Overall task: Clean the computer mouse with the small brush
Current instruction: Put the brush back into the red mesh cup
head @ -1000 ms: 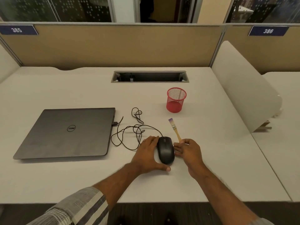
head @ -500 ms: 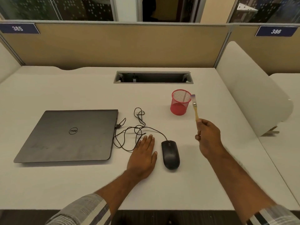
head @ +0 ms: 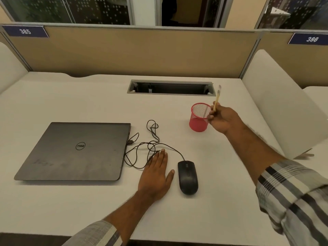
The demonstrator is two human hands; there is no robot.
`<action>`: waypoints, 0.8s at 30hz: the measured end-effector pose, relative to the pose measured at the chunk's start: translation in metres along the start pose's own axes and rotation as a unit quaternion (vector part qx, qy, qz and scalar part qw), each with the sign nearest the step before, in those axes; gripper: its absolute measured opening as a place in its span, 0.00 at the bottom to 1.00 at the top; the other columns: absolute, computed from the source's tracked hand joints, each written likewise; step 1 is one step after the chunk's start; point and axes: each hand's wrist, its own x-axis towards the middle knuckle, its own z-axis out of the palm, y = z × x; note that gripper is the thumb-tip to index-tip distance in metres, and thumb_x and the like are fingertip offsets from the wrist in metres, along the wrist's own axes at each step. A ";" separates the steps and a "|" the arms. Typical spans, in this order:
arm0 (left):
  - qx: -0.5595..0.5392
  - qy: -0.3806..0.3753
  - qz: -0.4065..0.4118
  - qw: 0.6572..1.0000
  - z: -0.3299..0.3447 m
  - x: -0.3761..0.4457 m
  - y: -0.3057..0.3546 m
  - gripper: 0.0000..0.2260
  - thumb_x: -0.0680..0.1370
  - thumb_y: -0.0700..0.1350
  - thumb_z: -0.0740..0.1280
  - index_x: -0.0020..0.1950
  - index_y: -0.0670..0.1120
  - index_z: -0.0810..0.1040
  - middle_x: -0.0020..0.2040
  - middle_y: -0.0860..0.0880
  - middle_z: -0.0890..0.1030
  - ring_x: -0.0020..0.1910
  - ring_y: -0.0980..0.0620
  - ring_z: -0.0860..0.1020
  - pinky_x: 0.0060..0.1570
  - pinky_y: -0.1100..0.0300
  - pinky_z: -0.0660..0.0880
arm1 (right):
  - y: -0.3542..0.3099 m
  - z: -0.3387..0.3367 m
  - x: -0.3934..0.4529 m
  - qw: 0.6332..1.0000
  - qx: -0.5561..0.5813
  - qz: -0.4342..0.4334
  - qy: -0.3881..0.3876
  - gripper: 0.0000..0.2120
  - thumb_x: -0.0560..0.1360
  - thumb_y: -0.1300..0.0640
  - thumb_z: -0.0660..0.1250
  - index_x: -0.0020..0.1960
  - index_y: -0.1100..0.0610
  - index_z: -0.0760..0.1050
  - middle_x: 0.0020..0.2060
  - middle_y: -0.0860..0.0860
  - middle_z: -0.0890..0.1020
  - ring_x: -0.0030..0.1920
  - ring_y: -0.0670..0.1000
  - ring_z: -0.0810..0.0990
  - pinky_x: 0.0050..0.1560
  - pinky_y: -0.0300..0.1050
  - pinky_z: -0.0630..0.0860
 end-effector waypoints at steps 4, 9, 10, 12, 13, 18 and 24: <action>-0.001 0.001 -0.002 1.000 0.000 0.000 0.001 0.33 0.80 0.64 0.42 0.81 0.50 0.37 0.81 0.55 0.36 0.78 0.59 0.33 0.74 0.62 0.32 | -0.003 0.013 0.013 0.968 -0.225 -0.099 0.049 0.07 0.79 0.57 0.66 0.52 0.61 0.78 0.44 0.55 0.83 0.42 0.51 0.82 0.38 0.43 0.76; 0.002 -0.006 -0.006 1.000 0.000 0.000 0.002 0.35 0.79 0.65 0.38 0.81 0.50 0.37 0.81 0.54 0.36 0.79 0.57 0.35 0.76 0.60 0.34 | 0.009 0.010 0.032 0.842 -0.448 -0.258 0.156 0.14 0.74 0.57 0.73 0.55 0.65 0.81 0.48 0.58 0.84 0.44 0.55 0.80 0.45 0.46 0.77; 0.001 -0.006 -0.008 1.000 0.000 0.000 0.002 0.35 0.78 0.65 0.38 0.81 0.50 0.37 0.81 0.54 0.36 0.79 0.57 0.35 0.75 0.60 0.34 | 0.011 0.009 0.035 0.819 -0.482 -0.260 0.170 0.14 0.74 0.56 0.72 0.55 0.64 0.81 0.49 0.59 0.85 0.45 0.56 0.81 0.46 0.48 0.78; 0.001 -0.005 -0.008 1.000 -0.001 0.000 0.002 0.34 0.79 0.65 0.39 0.81 0.50 0.37 0.81 0.54 0.37 0.79 0.57 0.35 0.76 0.61 0.34 | 0.014 0.007 0.041 0.743 -0.582 -0.259 0.204 0.15 0.76 0.52 0.70 0.55 0.63 0.81 0.50 0.58 0.85 0.48 0.58 0.82 0.51 0.51 0.78; 0.001 -0.004 -0.009 1.000 -0.001 0.000 0.002 0.34 0.79 0.65 0.39 0.81 0.50 0.37 0.82 0.54 0.37 0.79 0.57 0.35 0.76 0.60 0.34 | 0.014 0.006 0.043 0.695 -0.633 -0.262 0.220 0.16 0.77 0.50 0.69 0.56 0.62 0.82 0.50 0.58 0.85 0.51 0.58 0.81 0.52 0.51 0.76; 0.005 -0.003 -0.009 1.000 -0.001 -0.001 0.002 0.34 0.80 0.65 0.40 0.81 0.50 0.38 0.82 0.54 0.37 0.79 0.58 0.35 0.76 0.61 0.35 | 0.015 0.007 0.048 0.509 -0.803 -0.215 0.223 0.19 0.76 0.46 0.67 0.57 0.60 0.79 0.55 0.57 0.80 0.59 0.58 0.74 0.55 0.52 0.71; 0.009 -0.002 -0.014 1.000 -0.003 -0.002 0.004 0.33 0.81 0.64 0.41 0.81 0.50 0.37 0.81 0.54 0.36 0.79 0.57 0.35 0.75 0.61 0.34 | 0.016 0.010 0.055 0.485 -0.824 -0.170 0.240 0.22 0.72 0.45 0.70 0.59 0.59 0.76 0.59 0.57 0.76 0.62 0.57 0.71 0.57 0.52 0.70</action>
